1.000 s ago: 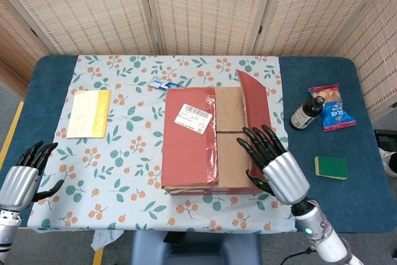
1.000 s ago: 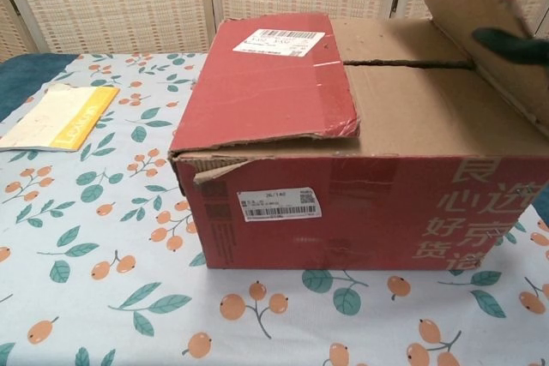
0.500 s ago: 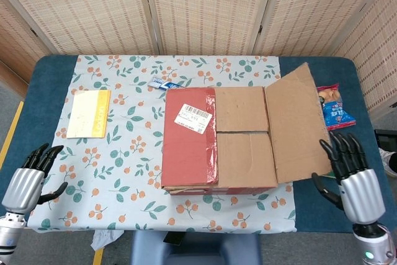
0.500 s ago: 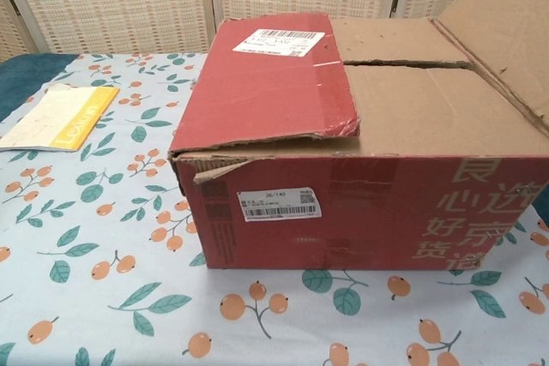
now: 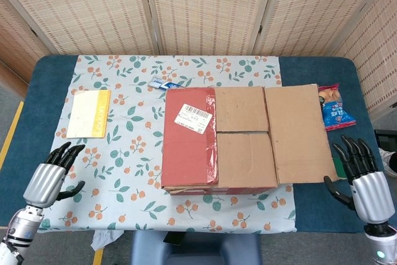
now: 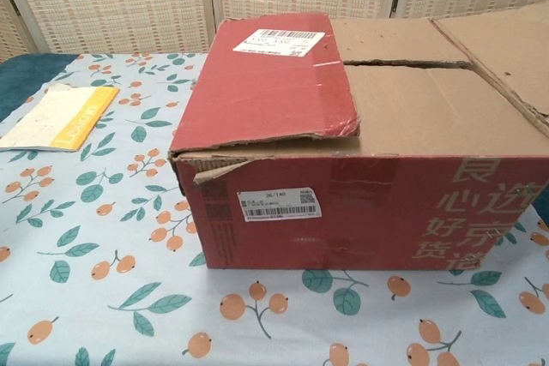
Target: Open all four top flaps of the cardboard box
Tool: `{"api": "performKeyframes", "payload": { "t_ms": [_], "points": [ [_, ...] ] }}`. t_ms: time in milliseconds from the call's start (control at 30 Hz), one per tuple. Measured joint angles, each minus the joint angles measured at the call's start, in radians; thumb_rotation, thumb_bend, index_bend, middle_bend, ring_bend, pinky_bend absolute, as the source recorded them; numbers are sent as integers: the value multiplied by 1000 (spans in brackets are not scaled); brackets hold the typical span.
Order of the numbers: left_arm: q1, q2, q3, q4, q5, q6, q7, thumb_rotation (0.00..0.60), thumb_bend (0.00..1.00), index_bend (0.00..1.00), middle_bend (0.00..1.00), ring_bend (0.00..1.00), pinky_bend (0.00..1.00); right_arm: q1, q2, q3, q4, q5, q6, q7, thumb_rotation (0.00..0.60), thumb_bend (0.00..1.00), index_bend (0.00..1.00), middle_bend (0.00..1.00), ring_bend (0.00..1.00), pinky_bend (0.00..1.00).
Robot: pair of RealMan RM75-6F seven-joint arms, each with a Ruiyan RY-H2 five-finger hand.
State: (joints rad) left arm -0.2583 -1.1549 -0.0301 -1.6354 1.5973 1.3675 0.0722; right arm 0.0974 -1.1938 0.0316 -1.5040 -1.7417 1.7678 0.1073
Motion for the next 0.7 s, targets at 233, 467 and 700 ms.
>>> {"api": "performKeyframes", "payload": {
  "t_ms": [233, 467, 700],
  "points": [
    [-31, -3, -5, -194, -7, -45, 181, 600, 322, 0, 171, 83, 193, 16, 11, 0, 10, 4, -44, 41, 600, 408, 0, 0, 0, 0],
    [-73, 26, -9, -345, -1, -102, 235, 600, 318, 0, 171, 95, 194, 11, 8, -2, 7, -8, -41, 28, 600, 408, 0, 0, 0, 0],
    [-117, 8, -30, -391, 31, -127, 243, 600, 318, 0, 171, 96, 194, 23, 2, -10, 11, -17, -78, 23, 600, 408, 0, 0, 0, 0]
  ]
}}
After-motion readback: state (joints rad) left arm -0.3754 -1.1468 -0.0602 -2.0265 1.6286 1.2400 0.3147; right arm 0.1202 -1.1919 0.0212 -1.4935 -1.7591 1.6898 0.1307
